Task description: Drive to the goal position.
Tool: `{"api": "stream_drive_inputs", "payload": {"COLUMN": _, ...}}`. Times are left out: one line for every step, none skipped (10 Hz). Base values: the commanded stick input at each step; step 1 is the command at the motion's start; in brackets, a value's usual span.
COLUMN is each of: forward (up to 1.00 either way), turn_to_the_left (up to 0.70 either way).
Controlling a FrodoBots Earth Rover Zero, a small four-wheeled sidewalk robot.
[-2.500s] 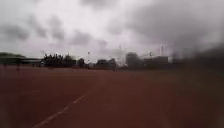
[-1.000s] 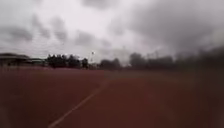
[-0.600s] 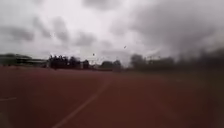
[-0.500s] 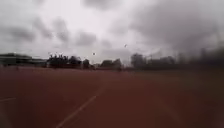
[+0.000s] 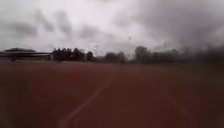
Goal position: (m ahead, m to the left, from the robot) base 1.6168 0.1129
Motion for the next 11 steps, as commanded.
{"api": "stream_drive_inputs", "payload": {"forward": 0.85, "turn_to_the_left": 0.00}}
{"api": "stream_drive_inputs", "payload": {"forward": 0.85, "turn_to_the_left": 0.00}}
{"api": "stream_drive_inputs", "payload": {"forward": 0.85, "turn_to_the_left": 0.00}}
{"api": "stream_drive_inputs", "payload": {"forward": 0.85, "turn_to_the_left": 0.00}}
{"api": "stream_drive_inputs", "payload": {"forward": 0.85, "turn_to_the_left": 0.00}}
{"api": "stream_drive_inputs", "payload": {"forward": 0.85, "turn_to_the_left": 0.00}}
{"api": "stream_drive_inputs", "payload": {"forward": 0.85, "turn_to_the_left": 0.00}}
{"api": "stream_drive_inputs", "payload": {"forward": 0.85, "turn_to_the_left": 0.00}}
{"api": "stream_drive_inputs", "payload": {"forward": 0.85, "turn_to_the_left": 0.00}}
{"api": "stream_drive_inputs", "payload": {"forward": 0.85, "turn_to_the_left": 0.00}}
{"api": "stream_drive_inputs", "payload": {"forward": 0.85, "turn_to_the_left": 0.00}}
